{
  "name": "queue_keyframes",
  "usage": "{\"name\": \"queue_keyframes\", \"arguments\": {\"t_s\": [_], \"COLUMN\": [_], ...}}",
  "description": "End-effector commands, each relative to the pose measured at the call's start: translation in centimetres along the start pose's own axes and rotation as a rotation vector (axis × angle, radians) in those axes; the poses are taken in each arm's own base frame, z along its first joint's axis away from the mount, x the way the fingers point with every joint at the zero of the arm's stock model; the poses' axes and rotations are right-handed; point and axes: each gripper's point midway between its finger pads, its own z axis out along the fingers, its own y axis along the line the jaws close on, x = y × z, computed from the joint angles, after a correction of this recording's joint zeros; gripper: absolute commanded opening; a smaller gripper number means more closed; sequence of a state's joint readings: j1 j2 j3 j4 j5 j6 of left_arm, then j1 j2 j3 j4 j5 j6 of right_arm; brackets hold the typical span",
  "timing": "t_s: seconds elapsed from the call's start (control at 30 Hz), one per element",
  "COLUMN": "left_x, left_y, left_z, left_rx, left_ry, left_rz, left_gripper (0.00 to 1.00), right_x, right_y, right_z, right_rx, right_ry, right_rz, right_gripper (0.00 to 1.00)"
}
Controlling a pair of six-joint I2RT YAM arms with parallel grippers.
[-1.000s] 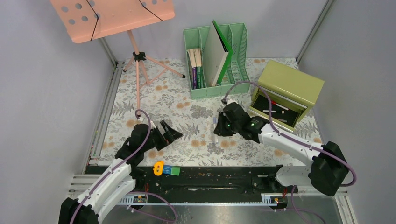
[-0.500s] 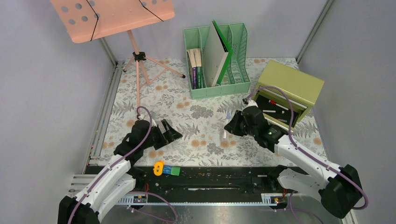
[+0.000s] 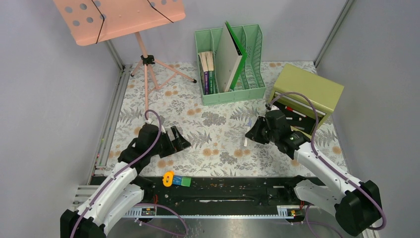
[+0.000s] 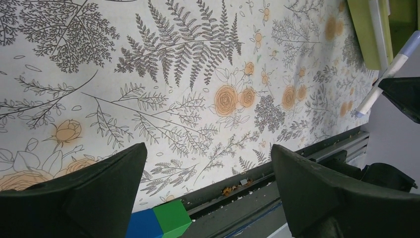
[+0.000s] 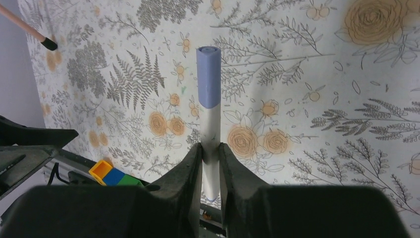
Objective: Organize the desk
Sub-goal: Place the stationery in the drawer.
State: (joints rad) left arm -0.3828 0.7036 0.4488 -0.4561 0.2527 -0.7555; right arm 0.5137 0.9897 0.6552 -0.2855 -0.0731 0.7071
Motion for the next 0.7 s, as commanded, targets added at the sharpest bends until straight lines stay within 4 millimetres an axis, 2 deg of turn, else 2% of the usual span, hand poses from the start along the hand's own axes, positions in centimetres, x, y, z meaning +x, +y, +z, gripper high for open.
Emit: {"name": "queue_keyframes", "arguments": {"t_s": [0.0, 0.13, 0.3, 0.47, 0.67], "left_x": [-1.7, -1.9, -2.5, -3.3, -3.2], "left_y": [-0.8, -1.4, -1.6, -2.0, -2.2], "left_z": [-0.7, -1.0, -1.5, -2.0, -2.0], "left_rx": [-0.001, 0.010, -0.007, -0.019, -0.017], "left_ry": [-0.047, -0.041, -0.057, -0.070, -0.061], "left_rz": [0.041, 0.043, 0.053, 0.066, 0.070], "left_gripper": [0.99, 0.99, 0.99, 0.99, 0.99], "right_x": [-0.3, -1.0, -2.8, -4.6, -5.6], "right_y": [-0.1, -0.7, -3.7, -5.8, -7.9], "right_z": [-0.3, -0.4, -1.5, -3.0, -3.8], "right_rx": [-0.006, -0.011, 0.094, 0.163, 0.227], "right_ry": [0.057, 0.059, -0.044, -0.121, -0.137], "right_rz": [0.014, 0.065, 0.136, 0.151, 0.193], "right_gripper": [0.00, 0.00, 0.00, 0.00, 0.00]}}
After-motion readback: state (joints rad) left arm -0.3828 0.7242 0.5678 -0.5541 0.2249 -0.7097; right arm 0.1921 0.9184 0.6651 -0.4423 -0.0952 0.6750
